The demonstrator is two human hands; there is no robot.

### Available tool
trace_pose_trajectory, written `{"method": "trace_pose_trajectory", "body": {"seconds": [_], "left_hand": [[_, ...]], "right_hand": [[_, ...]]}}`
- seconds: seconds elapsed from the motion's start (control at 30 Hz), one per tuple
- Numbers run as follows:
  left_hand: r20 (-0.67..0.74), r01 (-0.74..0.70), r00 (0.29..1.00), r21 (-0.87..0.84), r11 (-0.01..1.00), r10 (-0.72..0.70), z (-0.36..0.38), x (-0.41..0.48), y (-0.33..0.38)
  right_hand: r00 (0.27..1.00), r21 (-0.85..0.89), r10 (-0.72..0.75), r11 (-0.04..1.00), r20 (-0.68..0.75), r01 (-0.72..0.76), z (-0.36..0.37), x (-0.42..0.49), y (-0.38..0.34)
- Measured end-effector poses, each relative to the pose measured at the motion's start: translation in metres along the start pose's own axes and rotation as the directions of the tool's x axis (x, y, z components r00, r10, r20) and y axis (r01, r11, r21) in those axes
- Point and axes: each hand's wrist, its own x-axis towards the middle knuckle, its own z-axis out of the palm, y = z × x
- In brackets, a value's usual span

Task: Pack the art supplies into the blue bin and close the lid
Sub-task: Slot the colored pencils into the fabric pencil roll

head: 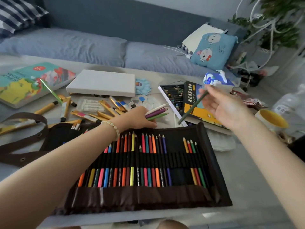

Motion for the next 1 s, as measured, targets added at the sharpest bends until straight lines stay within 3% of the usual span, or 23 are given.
{"method": "trace_pose_trajectory", "body": {"seconds": [0.07, 0.2, 0.3, 0.47, 0.7, 1.0], "left_hand": [[0.097, 0.029, 0.995, 0.022, 0.999, -0.031, -0.006, 0.001, 0.003], [0.186, 0.074, 0.978, 0.122, 0.99, -0.096, -0.009, 0.0, 0.01], [0.22, 0.091, 0.971, 0.03, 0.995, -0.096, -0.011, -0.002, 0.014], [0.204, 0.066, 0.978, -0.081, 0.995, -0.048, -0.016, -0.005, 0.011], [0.2, 0.057, 0.98, -0.238, 0.969, -0.008, -0.018, -0.013, 0.009], [0.185, 0.065, 0.983, -0.326, 0.943, -0.004, -0.019, -0.015, 0.004]], "right_hand": [[0.997, -0.077, 0.034, 0.997, 0.07, -0.029, -0.001, -0.006, 0.019], [0.998, -0.142, 0.031, 0.99, 0.056, -0.022, 0.002, -0.006, 0.039], [0.995, -0.196, 0.061, 0.98, 0.073, -0.046, 0.001, 0.0, 0.045], [0.979, -0.32, 0.137, 0.944, 0.154, -0.082, 0.006, 0.001, 0.045], [0.973, -0.445, 0.165, 0.892, 0.162, -0.078, 0.019, 0.012, 0.039], [0.933, -0.709, 0.315, 0.697, 0.175, -0.102, 0.046, 0.017, 0.047]]}}
